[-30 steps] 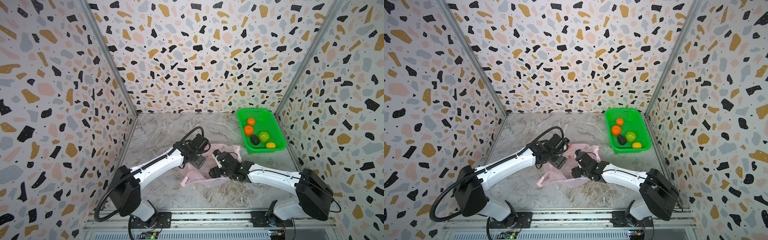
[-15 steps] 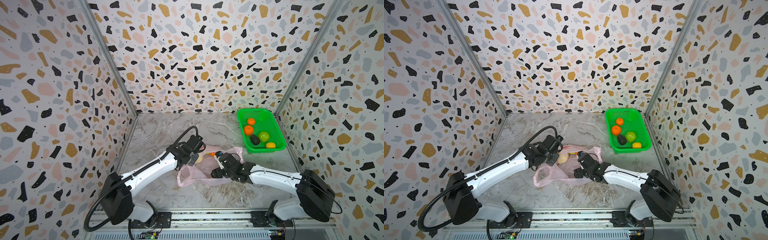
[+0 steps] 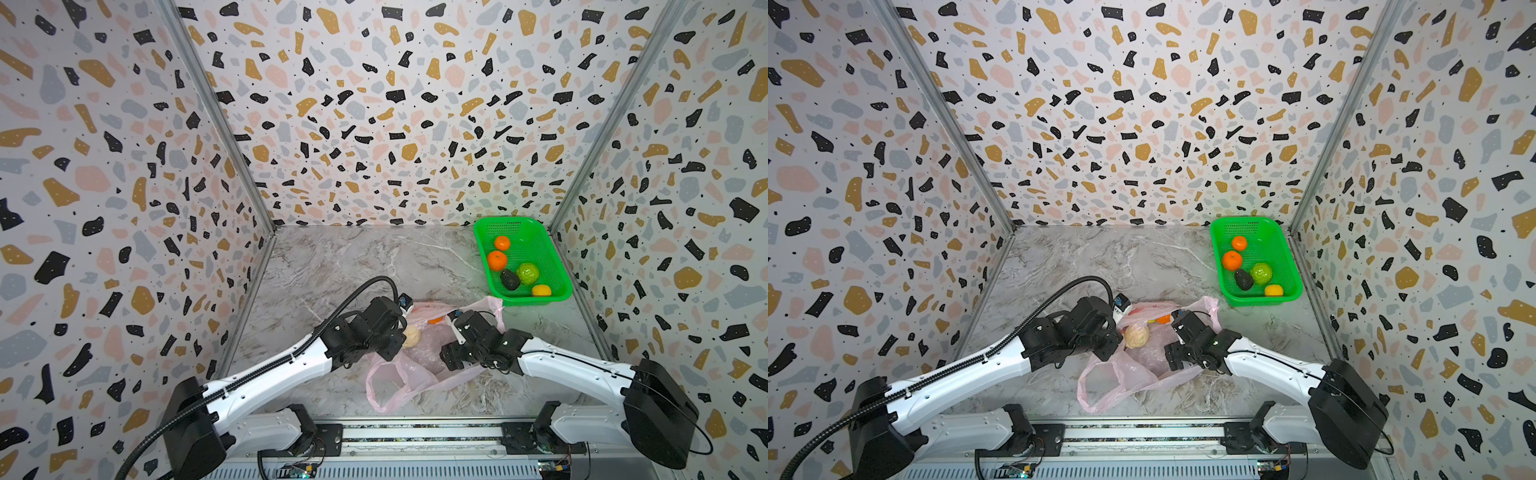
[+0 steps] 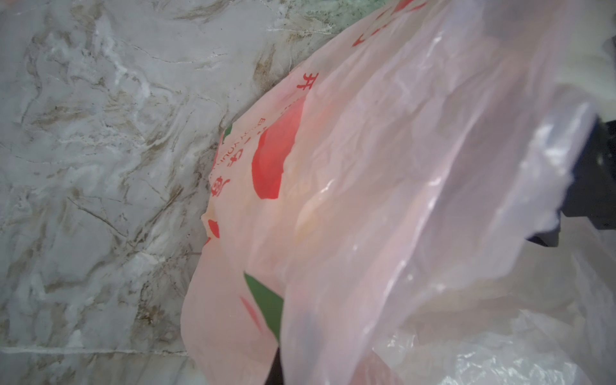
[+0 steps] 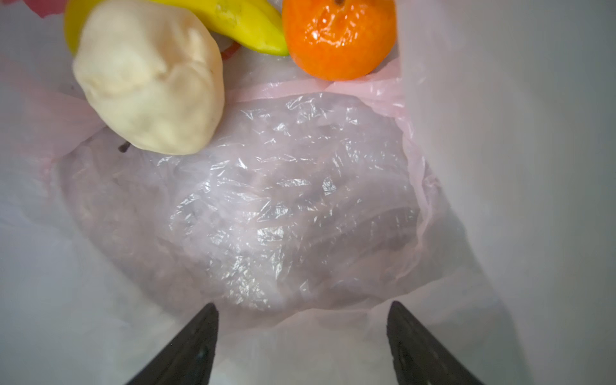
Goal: Untie the knot of the plastic bag and take out the fruit
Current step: Move the plastic bag to the center of the table, then pick up the fruit from the plastic bag.
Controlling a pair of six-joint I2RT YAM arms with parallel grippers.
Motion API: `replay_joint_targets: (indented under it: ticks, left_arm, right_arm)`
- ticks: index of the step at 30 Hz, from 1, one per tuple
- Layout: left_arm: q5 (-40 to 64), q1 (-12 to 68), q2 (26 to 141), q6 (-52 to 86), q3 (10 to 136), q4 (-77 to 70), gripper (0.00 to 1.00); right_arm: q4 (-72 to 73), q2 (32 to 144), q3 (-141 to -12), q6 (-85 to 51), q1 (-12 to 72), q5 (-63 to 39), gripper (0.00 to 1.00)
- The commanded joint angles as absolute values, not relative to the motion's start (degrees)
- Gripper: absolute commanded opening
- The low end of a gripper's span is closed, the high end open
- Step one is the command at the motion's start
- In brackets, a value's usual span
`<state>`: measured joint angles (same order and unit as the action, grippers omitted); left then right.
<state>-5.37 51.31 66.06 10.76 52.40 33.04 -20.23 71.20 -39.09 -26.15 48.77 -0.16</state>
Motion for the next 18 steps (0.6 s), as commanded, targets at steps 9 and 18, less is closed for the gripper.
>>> replay_joint_targets:
  ticks: [9, 18]
  left_arm:
    - [-4.5, 51.5, 64.2, 12.6, 49.7, 28.4, 0.0]
    - [-5.1, 51.6, 62.1, 12.8, 49.4, 27.9, 0.0]
  right_arm:
    - [-18.1, 78.8, -53.3, -23.0, 52.1, -7.1, 0.9]
    - [-15.0, 87.3, -56.1, -23.0, 52.6, -2.7, 0.93]
